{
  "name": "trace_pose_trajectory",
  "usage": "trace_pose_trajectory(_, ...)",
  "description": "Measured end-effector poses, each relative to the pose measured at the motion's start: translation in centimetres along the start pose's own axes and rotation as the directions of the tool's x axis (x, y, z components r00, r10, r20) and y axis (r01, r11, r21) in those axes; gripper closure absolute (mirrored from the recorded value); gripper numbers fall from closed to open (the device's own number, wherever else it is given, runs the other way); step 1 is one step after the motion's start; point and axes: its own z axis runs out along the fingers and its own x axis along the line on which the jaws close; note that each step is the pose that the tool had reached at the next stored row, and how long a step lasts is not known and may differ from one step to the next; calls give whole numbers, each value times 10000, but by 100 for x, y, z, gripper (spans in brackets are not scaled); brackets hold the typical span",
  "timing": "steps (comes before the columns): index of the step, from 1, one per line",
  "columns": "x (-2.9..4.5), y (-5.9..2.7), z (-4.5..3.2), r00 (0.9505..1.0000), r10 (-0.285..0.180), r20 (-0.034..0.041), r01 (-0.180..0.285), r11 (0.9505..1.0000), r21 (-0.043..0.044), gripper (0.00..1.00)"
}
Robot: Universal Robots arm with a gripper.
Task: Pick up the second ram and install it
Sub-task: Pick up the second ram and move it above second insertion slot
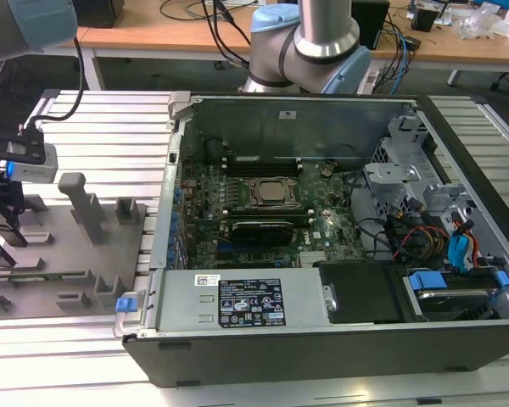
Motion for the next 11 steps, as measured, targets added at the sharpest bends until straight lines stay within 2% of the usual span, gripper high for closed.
trace_pose_trajectory(5, 0, -1, 30, 10000, -2, 1, 2, 10000, 1, 64)
trace_pose_trajectory(9, 1, -6, 87, 10000, -8, 0, 8, 10000, 0, 64)
trace_pose_trajectory(11, 2, -9, 145, 10000, -15, 0, 15, 10000, 0, 64)
